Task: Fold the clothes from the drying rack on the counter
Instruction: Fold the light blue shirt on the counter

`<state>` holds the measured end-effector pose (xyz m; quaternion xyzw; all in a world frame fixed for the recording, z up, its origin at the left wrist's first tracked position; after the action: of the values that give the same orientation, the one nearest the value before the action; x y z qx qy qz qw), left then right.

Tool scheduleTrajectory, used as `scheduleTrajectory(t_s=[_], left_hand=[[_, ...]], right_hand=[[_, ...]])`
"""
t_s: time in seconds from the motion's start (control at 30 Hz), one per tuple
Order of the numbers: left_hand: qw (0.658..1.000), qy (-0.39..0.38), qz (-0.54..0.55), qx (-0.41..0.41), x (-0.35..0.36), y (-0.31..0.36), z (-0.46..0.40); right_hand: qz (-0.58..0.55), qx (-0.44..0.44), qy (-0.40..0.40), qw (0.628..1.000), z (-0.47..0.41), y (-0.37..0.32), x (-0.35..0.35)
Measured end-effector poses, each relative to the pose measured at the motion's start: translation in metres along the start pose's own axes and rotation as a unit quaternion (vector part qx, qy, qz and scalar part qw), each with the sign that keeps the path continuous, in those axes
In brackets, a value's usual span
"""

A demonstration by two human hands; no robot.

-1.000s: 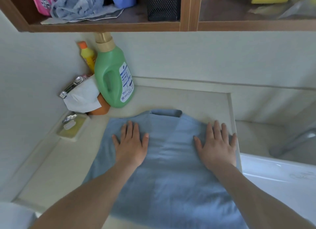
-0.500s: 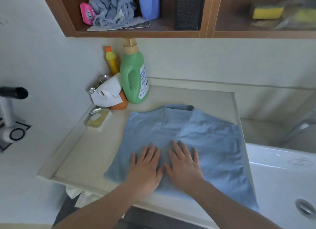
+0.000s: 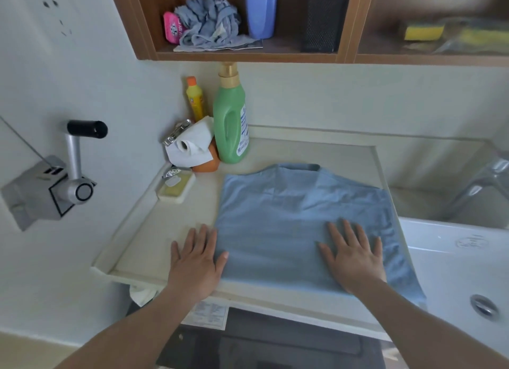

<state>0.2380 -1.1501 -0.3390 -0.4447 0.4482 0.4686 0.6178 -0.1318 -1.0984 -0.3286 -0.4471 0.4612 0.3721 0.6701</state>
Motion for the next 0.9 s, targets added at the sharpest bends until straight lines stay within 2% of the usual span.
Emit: scheduleTrajectory(t_s=[0.2,0.27,0.33,0.4,0.5,0.57,0.63,0.77,0.9], left_hand=[[0.998,0.051,-0.022,0.03,-0.014,0.006,0.004],[0.99,0.109,-0.022,0.082,-0.033,0.028,0.008],[0.966,0.175,-0.018,0.192,-0.054,0.067,0.017],[0.94,0.168,0.004,0.298,-0.062,0.108,0.03],[0.924,0.075,-0.046,0.371,-0.055,0.152,0.045],[0.92,0.067,-0.093,0.375,-0.055,0.161,0.047],[0.921,0.067,-0.097,0.372,-0.058,0.159,0.044],[0.923,0.098,-0.108,0.356,-0.048,0.13,0.033],[0.946,0.123,-0.108,0.281,-0.039,0.085,0.019]], right_hand=[[0.009,0.078,0.045,0.996,0.023,0.063,-0.016],[0.017,0.097,0.052,0.994,0.031,0.078,-0.022],[0.026,0.093,0.053,0.994,0.034,0.082,-0.025],[0.013,0.04,0.055,0.998,0.037,0.069,-0.027],[-0.029,-0.109,0.013,0.994,0.046,0.029,-0.023],[-0.003,-0.17,-0.057,0.984,0.055,0.011,-0.011],[0.038,-0.187,-0.099,0.977,0.061,0.009,0.0],[0.046,-0.193,-0.12,0.973,0.064,0.027,0.002],[0.014,-0.173,-0.103,0.979,0.064,0.046,-0.007]])
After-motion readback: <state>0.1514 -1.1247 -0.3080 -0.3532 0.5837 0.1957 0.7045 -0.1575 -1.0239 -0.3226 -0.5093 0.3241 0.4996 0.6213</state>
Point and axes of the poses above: each hand's wrist, its own z-axis away from the middle knuckle, its own x-axis out of the palm, y = z × x, the point moved 10 cm from there along -z, towards the middle knuckle, and after that the axes turned 9 degrees about -z, right-handed, at the moved point
